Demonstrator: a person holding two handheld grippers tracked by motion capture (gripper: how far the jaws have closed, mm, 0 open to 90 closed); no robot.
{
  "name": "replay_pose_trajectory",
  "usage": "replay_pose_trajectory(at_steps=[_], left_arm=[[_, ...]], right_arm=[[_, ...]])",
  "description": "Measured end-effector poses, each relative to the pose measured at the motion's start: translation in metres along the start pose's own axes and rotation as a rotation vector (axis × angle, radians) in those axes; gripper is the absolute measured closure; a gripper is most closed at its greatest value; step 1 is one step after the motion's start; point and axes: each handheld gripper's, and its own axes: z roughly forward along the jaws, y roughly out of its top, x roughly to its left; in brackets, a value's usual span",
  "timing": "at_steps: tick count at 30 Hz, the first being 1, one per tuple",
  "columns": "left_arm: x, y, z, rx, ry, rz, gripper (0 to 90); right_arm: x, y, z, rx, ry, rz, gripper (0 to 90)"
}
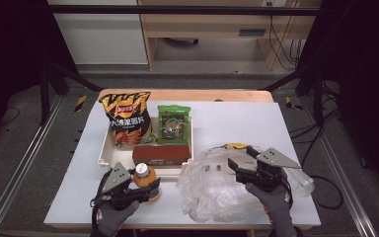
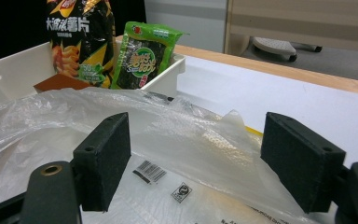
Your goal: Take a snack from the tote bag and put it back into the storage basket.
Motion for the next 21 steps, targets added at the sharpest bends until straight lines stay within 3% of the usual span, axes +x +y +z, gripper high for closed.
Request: replay_pose_trajectory(at_steps=[3, 6, 8, 12, 21], left_arm=[[-0.004, -0.002, 0.002, -0.010, 0.014, 0.032, 28.9], [-0.008, -0.004, 0.002, -0.032, 0.053, 0.031, 27.8], [-0.012, -0.004, -0.001, -0.041, 0.097, 0.019, 20.7], [-0.020, -0.006, -0.011, -0.053, 0.203, -0.032, 15.4], [-0.035, -0.013, 0.000, -0.059, 0.263, -0.077, 13.1]], right_arm=[[0.000, 0.000, 0.000, 0.000, 0.000, -0.001, 24.5], [0.000, 0.000, 0.000, -0.001, 0.001, 0.001, 24.4], [0.000, 0.000, 0.000, 0.001, 0.002, -0.001, 24.4], [0.000, 0.000, 0.000, 0.001, 0.001, -0.002, 24.4], [0.000, 0.000, -0.001, -0.001, 0.000, -0.001, 24.4]])
